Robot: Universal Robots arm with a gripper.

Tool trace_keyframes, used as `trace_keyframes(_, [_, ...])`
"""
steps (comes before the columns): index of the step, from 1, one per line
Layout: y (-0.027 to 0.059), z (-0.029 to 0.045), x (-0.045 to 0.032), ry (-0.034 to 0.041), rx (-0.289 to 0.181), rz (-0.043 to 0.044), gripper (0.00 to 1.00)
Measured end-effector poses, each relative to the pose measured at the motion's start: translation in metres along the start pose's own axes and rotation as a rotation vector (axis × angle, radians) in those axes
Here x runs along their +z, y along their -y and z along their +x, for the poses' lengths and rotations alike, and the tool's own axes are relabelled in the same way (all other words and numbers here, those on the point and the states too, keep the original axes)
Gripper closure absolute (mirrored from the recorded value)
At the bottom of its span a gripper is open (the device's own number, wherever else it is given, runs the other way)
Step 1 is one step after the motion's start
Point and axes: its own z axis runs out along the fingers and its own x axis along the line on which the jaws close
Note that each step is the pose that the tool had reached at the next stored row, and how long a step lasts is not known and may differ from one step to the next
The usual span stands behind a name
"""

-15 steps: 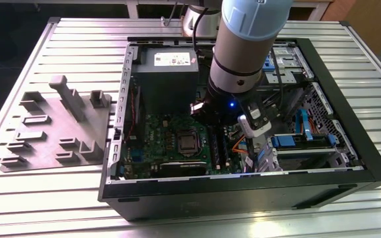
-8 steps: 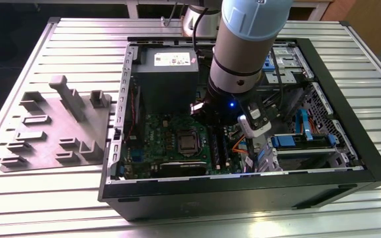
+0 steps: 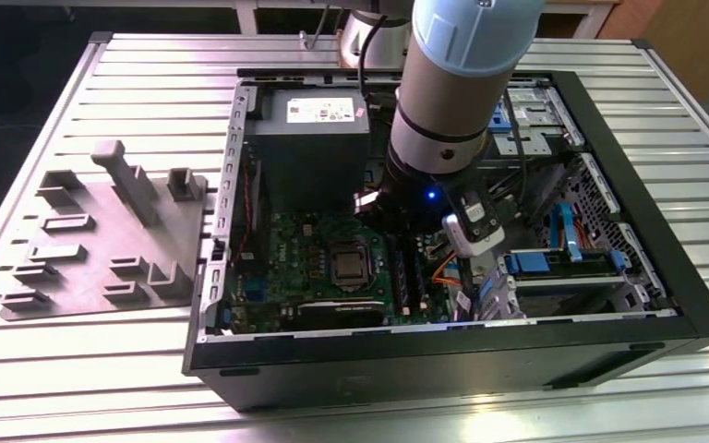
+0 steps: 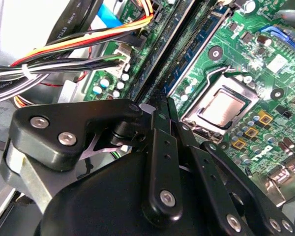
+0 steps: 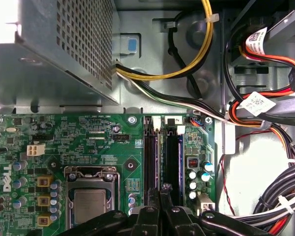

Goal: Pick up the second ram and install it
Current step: 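Insert the second ram into the second slot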

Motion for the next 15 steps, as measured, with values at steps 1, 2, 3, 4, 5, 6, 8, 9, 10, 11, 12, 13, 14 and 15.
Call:
trace_keyframes(1, [0.0000,0.0000,0.0001,0.0001,0.000,-0.0001,0.88])
trace_keyframes(2, [0.0000,0.0000,0.0001,0.0001,0.000,-0.0001,0.88])
trace_keyframes(3, [0.0000,0.0000,0.0001,0.0001,0.000,-0.0003,0.88])
trace_keyframes(4, [-0.0001,0.0000,0.0003,0.0002,0.000,-0.0006,0.87])
trace_keyframes(5, [-0.0001,0.0000,0.0004,0.0004,0.000,-0.0010,0.87])
trace_keyframes(6, [-0.0002,-0.0001,0.0007,0.0005,0.000,-0.0014,0.80])
trace_keyframes(8, [0.0000,0.0000,0.0004,0.0003,0.000,-0.0006,0.80])
trace_keyframes(9, [0.0000,0.0000,0.0003,0.0001,0.000,-0.0002,0.80])
trace_keyframes(10, [0.0000,0.0000,0.0003,0.0001,0.000,-0.0003,0.80])
trace_keyframes(11, [0.0000,0.0000,-0.0008,-0.0001,0.000,0.0003,0.80])
trace_keyframes(12, [-0.0001,0.0001,-0.0028,0.0001,0.000,0.0000,0.80])
trace_keyframes(13, [-0.0002,0.0001,-0.0054,0.0001,0.000,-0.0002,0.80])
trace_keyframes(14, [-0.0004,0.0002,-0.0083,0.0001,0.000,-0.0002,0.80])
trace_keyframes(15, [-0.0005,0.0003,-0.0116,0.0001,0.000,-0.0002,0.80])
